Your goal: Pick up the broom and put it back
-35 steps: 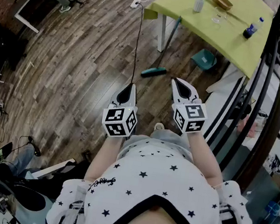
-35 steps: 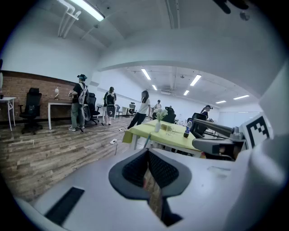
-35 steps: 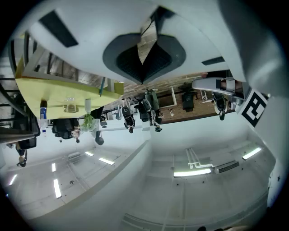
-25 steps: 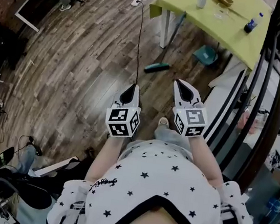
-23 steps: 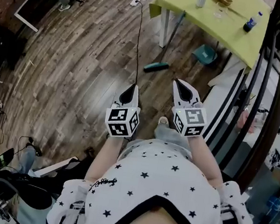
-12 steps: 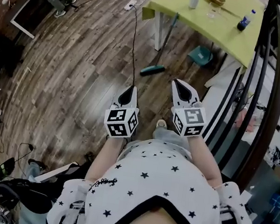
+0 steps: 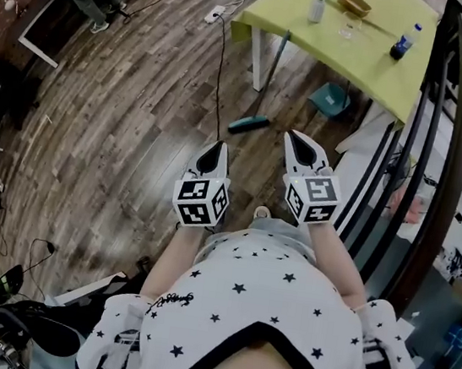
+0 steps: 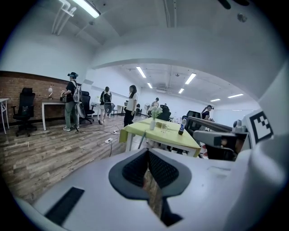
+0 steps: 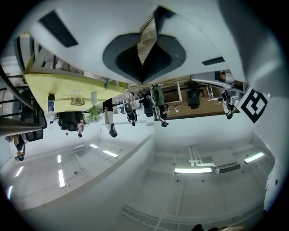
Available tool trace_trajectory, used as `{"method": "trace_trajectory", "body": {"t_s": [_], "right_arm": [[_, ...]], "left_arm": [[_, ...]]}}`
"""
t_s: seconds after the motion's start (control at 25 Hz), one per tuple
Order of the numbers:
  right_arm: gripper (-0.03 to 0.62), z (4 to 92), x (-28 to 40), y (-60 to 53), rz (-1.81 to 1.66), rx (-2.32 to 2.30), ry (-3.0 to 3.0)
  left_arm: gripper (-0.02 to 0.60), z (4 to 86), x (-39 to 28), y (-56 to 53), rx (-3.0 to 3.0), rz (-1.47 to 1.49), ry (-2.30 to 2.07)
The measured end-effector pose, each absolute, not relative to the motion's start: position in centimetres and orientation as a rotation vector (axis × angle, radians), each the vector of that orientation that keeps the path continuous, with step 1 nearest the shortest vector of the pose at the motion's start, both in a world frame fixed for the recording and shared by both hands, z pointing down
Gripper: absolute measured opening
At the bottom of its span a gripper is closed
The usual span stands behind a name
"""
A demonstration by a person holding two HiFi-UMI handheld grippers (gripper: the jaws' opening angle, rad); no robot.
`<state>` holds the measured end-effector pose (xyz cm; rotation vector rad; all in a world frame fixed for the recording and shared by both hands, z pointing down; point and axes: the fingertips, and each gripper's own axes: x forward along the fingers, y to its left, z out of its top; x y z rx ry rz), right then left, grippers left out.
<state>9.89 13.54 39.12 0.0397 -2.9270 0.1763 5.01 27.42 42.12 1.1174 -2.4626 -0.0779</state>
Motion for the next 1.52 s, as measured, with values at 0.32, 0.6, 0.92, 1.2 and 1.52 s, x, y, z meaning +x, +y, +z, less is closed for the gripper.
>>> {"method": "trace_trajectory", "body": {"t_s": [0.32,0.6,0.92,1.2,1.52], "right_arm": [[-0.006,39.8,8.3,10.5,0.182,0.024,-2.918],[-0.006,39.9,6.6,7.3,0.204,0.018,-2.915],[-0.006,40.4,5.9,6.5,0.236,0.024,-2.901],[-0.006,41.5,4.6,5.5,0.252,0.040,-2.880],[-0.006,42.2,0.5,2.9,0.258,0.058,-2.862]], "left_arm": [[0.012,42.5,3.0,23.4,1.136,-0.077,-2.450],[0.012,42.5,1.1,20.5,1.122,-0.082,-2.450],[0.012,43.4,0.5,20.5,1.088,-0.095,-2.437],[0.012,44.7,-1.3,19.6,1.079,-0.098,-2.414],[0.012,44.3,-5.7,17.5,1.084,-0.111,-2.426]]}}
